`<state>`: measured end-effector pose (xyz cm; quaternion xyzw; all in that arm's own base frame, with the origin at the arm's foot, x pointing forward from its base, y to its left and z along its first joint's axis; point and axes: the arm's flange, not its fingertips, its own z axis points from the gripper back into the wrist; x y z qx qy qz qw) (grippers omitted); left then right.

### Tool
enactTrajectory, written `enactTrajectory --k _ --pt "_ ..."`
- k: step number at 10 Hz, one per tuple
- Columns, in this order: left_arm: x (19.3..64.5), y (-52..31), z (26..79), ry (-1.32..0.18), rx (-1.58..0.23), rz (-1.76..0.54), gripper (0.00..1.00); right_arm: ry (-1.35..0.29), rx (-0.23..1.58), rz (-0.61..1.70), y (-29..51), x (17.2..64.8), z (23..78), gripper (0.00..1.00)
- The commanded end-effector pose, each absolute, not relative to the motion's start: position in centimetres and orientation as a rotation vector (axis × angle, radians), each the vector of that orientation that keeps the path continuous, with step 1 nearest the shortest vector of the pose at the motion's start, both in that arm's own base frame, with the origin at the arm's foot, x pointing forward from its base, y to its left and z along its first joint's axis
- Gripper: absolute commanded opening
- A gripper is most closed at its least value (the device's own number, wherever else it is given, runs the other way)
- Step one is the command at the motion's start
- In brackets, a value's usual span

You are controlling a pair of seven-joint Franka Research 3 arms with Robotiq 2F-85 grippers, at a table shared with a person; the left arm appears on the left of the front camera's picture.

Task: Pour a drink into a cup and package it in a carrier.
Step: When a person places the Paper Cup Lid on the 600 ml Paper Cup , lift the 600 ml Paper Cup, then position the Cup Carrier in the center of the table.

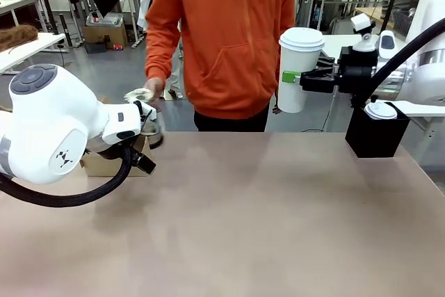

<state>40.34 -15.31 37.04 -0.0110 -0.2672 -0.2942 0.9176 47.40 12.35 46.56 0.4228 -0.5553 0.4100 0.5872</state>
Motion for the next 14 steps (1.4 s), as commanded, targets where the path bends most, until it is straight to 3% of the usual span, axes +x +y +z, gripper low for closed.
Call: enactTrajectory --k 1,14 --pt "40.33 -15.25 37.06 -0.55 -0.025 -0.604 1.0 -1.282 0.962 0.9 12.4 46.85 47.39 0.81" --pt "40.34 -15.31 37.04 -0.55 -0.023 -0.605 1.0 -1.292 0.972 0.95 12.37 46.83 47.16 0.81"
